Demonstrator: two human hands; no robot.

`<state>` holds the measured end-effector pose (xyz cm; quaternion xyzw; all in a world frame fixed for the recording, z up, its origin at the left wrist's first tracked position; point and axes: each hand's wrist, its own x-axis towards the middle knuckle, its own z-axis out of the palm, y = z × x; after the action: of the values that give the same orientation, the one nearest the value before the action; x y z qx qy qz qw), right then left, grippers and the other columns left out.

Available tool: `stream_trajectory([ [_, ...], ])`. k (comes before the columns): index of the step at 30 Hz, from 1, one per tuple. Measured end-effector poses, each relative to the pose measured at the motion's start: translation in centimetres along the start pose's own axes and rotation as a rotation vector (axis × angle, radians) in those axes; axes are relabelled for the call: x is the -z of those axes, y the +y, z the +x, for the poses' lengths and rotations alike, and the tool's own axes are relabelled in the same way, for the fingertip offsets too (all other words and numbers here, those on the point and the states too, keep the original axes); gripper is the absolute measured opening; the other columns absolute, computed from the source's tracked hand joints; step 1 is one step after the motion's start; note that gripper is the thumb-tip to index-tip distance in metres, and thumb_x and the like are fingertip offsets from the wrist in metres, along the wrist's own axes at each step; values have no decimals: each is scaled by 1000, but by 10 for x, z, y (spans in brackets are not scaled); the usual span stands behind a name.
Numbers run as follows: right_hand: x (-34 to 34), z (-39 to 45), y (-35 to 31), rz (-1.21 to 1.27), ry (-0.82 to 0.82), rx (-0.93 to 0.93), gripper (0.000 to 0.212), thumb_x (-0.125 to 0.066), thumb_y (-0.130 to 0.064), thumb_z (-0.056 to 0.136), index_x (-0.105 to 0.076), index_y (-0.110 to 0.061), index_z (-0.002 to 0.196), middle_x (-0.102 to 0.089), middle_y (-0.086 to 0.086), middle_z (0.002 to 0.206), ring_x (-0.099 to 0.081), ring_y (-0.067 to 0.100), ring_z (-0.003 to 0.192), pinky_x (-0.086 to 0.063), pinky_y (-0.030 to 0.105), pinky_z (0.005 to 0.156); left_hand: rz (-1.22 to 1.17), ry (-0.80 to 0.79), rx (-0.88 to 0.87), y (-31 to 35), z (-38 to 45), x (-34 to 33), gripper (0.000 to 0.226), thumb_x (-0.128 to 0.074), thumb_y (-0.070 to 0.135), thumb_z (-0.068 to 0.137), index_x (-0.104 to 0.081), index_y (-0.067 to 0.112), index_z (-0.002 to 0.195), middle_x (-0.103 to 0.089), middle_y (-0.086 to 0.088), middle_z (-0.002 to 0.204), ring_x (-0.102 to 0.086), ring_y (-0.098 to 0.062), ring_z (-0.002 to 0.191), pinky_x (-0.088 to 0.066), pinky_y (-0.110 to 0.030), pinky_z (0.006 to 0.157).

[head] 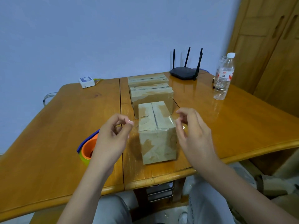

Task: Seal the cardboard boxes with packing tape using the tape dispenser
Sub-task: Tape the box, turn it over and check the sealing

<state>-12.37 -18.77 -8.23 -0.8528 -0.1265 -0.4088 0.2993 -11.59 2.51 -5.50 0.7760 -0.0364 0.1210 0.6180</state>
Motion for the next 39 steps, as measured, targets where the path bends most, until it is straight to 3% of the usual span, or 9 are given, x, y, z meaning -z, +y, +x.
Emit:
stream_trajectory([
  [3,3,5,-4,156,-60,-210,26,-64,-8,96,-56,-20,118,-59,-9,99,-59,3,91,-55,19,78,-152,-50,105,-1,4,3,12,-59,22,98,-63,15,89,-74,5,101,-68,-16,106,-57,-41,91],
  [8,10,14,-5,319,-106,-505,23,-66,-13,93,-58,-29,107,-63,-13,94,-67,4,81,-57,24,69,-125,-193,101,5,3,5,14,-49,26,104,-52,15,97,-75,8,112,-68,-14,110,-53,-46,98],
  [14,18,24,-4,236,-204,-516,24,-62,-14,97,-61,-28,116,-64,-13,92,-69,6,80,-47,20,57,3,-290,72,12,4,4,21,-37,37,107,-49,19,102,-76,9,107,-66,-15,109,-47,-47,102],
  [19,23,28,-8,10,-264,-414,30,-61,-17,98,-62,-20,129,-60,-15,93,-60,5,91,-48,17,78,2,-291,109,11,-1,1,28,-34,37,107,-57,22,114,-77,7,103,-69,-12,103,-47,-43,100],
  [25,24,34,-4,116,-294,-539,21,-74,-21,91,-71,-22,112,-62,-10,75,-56,1,62,-35,7,53,-120,-57,155,11,-14,1,9,-62,22,97,-65,21,106,-74,-9,98,-75,-21,85,-61,-38,82],
  [28,23,37,-3,146,-287,-566,15,-75,-21,89,-71,-26,103,-64,-12,82,-60,2,74,-38,12,56,-188,-80,199,13,-24,0,19,-68,17,93,-62,18,111,-75,-10,84,-75,-24,81,-62,-41,79],
  [32,20,35,-6,164,-290,-573,19,-75,-21,90,-68,-28,105,-64,-10,83,-65,8,80,-42,18,59,38,-8,154,7,-26,1,8,-73,27,88,-67,30,93,-70,1,91,-69,-19,84,-55,-33,72],
  [36,17,30,-5,195,-272,-613,20,-76,-19,88,-69,-26,106,-66,-8,83,-69,14,77,-56,30,70,-239,-25,257,10,-22,2,14,-70,10,90,-67,5,103,-76,-11,93,-75,-26,89,-60,-38,82],
  [39,16,26,-3,246,-263,-650,19,-78,-17,87,-68,-27,101,-67,-6,83,-70,18,78,-61,43,79,-258,-19,253,11,-22,3,17,-68,0,89,-64,3,105,-76,-16,84,-75,-31,86,-62,-38,78],
])
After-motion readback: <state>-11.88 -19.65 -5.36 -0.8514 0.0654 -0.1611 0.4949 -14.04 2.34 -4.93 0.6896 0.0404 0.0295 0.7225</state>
